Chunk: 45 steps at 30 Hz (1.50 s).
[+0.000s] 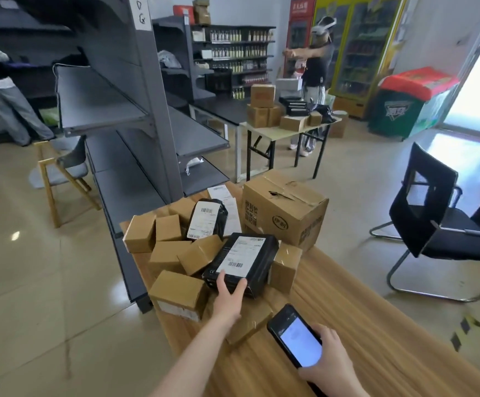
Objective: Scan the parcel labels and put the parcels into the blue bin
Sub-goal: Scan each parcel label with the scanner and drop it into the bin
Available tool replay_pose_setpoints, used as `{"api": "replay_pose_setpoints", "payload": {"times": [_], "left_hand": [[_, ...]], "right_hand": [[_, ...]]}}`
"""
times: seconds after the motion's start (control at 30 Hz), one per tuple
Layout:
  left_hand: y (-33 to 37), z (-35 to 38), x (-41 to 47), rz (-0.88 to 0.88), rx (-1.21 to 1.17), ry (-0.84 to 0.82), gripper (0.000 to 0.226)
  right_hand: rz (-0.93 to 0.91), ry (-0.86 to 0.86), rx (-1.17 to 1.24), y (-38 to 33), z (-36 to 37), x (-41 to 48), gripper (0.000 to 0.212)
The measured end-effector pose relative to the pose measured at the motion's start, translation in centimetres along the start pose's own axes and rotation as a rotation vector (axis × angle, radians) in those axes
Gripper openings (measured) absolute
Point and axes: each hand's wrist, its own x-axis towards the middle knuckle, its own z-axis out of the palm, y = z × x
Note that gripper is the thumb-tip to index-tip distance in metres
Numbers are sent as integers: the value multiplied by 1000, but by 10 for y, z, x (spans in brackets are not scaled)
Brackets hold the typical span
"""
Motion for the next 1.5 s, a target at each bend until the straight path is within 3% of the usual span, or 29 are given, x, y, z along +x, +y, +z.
{"api": "replay_pose_setpoints", "payload": {"times": [0.2, 0.6, 0.83, 1.07, 1.27, 1.5], "left_hand": [[4, 15, 25, -92, -173, -2, 78], [-29, 24, 13, 72, -382, 31, 84], [-53, 41, -53, 234, -161, 108, 86], [-112, 75, -153, 292, 155, 135, 87], [-172, 91, -230, 217, 440, -26, 89], [-187, 80, -257, 83, 476, -132, 92]], "right_hand": [[86, 9, 22, 3, 8, 10, 92], [95, 39, -25, 27, 11, 2, 99], [18, 63, -8, 73, -20, -14, 98], [-103, -42, -118, 148, -45, -62, 99], [-233, -133, -351, 194, -60, -93, 95], [-340, -211, -492, 204, -58, -105, 94]]}}
